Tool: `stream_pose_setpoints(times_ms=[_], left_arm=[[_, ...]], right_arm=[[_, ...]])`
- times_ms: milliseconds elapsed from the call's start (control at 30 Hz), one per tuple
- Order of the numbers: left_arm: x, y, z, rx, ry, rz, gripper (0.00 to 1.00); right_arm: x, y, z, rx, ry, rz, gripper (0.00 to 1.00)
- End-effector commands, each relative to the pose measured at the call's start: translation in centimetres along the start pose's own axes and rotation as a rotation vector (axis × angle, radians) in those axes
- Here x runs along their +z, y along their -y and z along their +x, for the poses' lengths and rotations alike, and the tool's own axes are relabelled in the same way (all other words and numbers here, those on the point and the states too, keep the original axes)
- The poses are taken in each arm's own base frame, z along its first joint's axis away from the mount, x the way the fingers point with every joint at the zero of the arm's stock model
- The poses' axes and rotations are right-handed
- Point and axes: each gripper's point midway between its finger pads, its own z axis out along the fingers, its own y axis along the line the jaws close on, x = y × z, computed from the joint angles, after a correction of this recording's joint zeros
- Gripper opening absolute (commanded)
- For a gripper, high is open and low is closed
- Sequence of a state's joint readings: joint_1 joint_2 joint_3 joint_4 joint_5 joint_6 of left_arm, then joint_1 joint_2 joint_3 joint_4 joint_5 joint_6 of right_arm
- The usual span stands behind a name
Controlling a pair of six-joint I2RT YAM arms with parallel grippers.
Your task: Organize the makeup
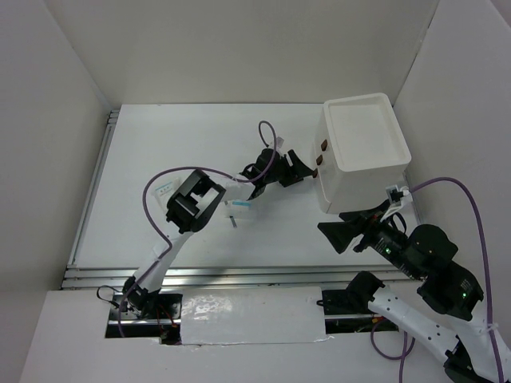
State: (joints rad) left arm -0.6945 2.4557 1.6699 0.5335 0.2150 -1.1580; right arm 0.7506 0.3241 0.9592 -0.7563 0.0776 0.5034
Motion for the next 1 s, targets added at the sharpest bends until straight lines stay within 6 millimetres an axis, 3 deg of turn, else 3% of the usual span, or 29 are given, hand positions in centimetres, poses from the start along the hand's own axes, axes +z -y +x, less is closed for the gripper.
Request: stream_pose_setpoints(times_ms=[0, 233, 367, 567, 967], left_arm=[[1.0, -0.4, 0.7, -0.058, -0.035, 0.065, 0.75], [2.3, -1.3, 1.5, -0.141, -0.058, 0.127, 0.68], [2.6, -1.4, 1.4, -0.16, -0.051, 0.147, 0.56], [2.7, -1.9, 1.5, -0.183, -0.046, 0.151, 0.5], [2.5, -1.0, 1.3, -0.224, -0.012, 0.225, 0.38]], right_arm=[[0.3, -0.7, -0.7, -0.016, 0.028, -0.037, 1.0], [0.4, -0.8, -0.7, -0.024, 0.025, -0.038, 1.0], [0.6, -0.6, -0.5, -0.028, 0.021, -0.034, 1.0], [0.8, -0.5, -0.2, -0.031, 0.017, -0.035, 1.0], [1.4, -0.5, 0.2, -0.03, 0.006, -0.039, 1.0]])
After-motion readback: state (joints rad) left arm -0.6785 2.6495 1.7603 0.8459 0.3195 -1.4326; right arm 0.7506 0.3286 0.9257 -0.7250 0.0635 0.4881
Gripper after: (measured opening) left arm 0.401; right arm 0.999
